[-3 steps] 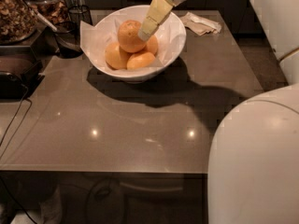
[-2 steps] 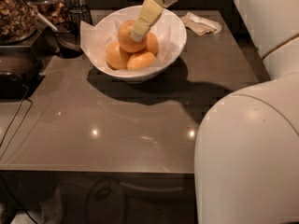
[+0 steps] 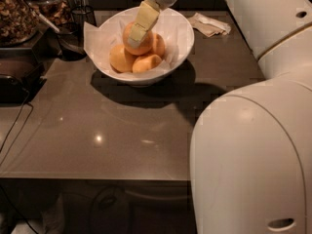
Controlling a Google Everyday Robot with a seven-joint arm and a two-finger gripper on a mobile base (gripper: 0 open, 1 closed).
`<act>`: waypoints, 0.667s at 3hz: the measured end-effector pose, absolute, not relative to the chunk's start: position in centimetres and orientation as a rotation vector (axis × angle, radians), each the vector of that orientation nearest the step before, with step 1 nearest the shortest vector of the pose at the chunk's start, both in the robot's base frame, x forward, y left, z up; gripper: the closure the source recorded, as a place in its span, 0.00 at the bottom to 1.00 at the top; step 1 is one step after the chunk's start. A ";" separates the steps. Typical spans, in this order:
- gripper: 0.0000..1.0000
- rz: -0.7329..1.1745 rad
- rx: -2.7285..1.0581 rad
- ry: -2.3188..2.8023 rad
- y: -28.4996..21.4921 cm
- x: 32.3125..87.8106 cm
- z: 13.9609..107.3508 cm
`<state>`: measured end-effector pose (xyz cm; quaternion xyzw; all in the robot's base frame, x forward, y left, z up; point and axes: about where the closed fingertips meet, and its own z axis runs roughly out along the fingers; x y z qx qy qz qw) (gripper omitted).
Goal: Pick orange from white bowl
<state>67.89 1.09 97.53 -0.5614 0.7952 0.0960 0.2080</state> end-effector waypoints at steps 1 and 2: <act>0.13 0.270 -1.580 2.210 1.7 67.9 97.2; 0.17 0.276 -1.598 2.205 2.3 68.0 96.8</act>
Offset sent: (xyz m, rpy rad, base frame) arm -0.0090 0.0085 -0.0074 -0.0366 0.0498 0.0486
